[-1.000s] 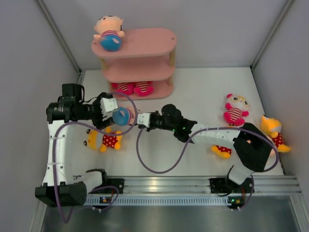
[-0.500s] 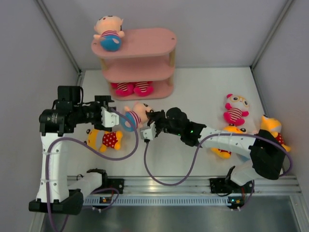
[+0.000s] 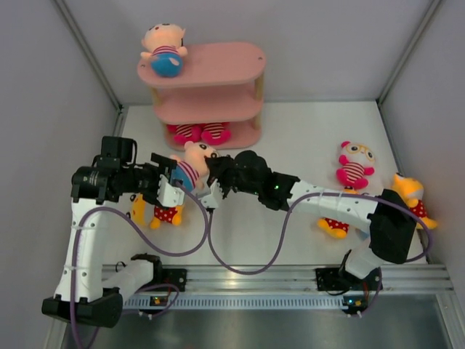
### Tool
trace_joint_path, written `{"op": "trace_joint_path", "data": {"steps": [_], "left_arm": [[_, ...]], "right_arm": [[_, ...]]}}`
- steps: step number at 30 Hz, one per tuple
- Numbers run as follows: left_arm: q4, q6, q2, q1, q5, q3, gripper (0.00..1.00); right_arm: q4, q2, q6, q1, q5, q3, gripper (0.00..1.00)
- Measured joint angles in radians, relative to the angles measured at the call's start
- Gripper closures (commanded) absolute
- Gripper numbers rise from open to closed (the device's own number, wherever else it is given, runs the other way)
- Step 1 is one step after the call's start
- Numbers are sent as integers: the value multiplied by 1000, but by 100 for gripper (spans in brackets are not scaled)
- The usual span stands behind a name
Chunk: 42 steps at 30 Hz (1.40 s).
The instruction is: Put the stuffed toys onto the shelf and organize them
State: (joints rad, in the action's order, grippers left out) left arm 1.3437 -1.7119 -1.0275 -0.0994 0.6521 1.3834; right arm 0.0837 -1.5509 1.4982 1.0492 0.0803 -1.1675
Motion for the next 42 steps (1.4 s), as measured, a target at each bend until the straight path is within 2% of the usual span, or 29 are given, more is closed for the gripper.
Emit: {"op": "trace_joint_path", "data": {"steps": [9,16,20,23,24,27,28,30,31,34,38,42], "left_arm": [[0,-94,2,-4,-55,0,23],[4,-109,-4,-5,-26,8,43],[4,-112,-14,-5,-22,10,60],[3,-113,-18,-5,-20,10,94],[3,-115,-19,-5,-16,10,100],[10,-109,-32,-5,-13,31,100],[14,-95,-44,-5,-13,51,100],[15,-69,-71,-5,-14,96,100],[14,-51,-86,-5,-9,124,100],[15,-6,-118,-6,18,188,100],[33,49,-184,-8,73,338,100],[23,140,-272,-9,122,542,100]], "right_arm": [[-25,-34,35,8,29,-55,100],[-36,-55,9,9,50,-111,100],[-29,-62,-23,6,63,-125,100],[-20,-62,-53,2,86,-125,100],[-18,-62,-62,2,95,-125,99],[-8,-62,-90,1,98,-122,78],[12,-62,-110,0,92,-115,61],[89,-53,-162,-5,79,-75,44],[132,-44,-193,-8,73,-43,32],[279,13,-302,-19,54,90,22],[441,140,-427,-23,1,275,19],[513,284,-530,-30,-89,410,18]]}}
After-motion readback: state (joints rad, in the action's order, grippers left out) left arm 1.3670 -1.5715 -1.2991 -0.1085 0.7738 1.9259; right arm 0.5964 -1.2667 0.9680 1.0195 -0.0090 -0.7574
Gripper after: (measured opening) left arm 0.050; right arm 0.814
